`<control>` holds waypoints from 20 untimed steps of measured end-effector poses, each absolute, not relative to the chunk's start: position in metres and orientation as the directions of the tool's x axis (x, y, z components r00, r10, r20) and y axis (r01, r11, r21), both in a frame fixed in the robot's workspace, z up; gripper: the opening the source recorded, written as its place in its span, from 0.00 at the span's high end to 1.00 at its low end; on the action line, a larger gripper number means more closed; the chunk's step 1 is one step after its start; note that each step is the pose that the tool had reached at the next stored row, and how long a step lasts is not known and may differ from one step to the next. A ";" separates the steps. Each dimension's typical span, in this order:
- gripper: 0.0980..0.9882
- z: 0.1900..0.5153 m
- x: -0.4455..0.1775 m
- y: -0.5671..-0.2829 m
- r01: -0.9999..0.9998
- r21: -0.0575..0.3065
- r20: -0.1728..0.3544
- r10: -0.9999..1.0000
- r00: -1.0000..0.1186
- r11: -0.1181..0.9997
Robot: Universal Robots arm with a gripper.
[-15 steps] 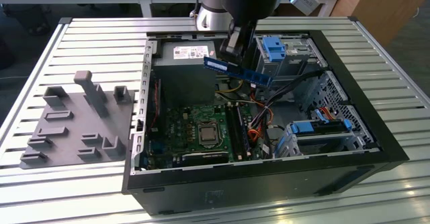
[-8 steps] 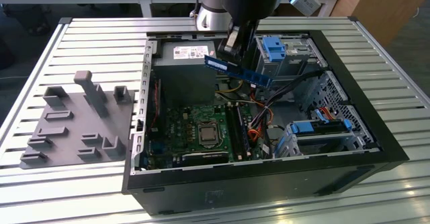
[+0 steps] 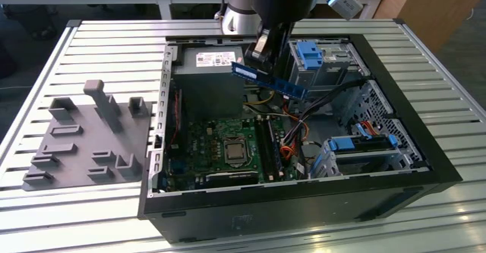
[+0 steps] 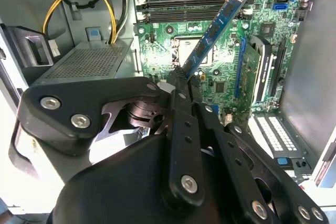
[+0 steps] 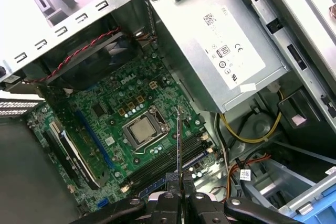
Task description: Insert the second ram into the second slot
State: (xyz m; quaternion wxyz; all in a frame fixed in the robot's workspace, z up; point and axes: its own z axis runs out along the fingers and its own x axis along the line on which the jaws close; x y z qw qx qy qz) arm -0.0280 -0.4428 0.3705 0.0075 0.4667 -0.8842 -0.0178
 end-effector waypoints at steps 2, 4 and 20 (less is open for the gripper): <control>0.96 0.370 -0.028 -0.443 -0.820 0.039 -0.003 -0.821 -0.571 0.571; 0.96 0.370 -0.028 -0.443 -0.815 0.039 -0.003 -0.816 -0.578 0.578; 0.96 0.370 -0.028 -0.443 -0.772 0.039 -0.003 -0.772 -0.636 0.635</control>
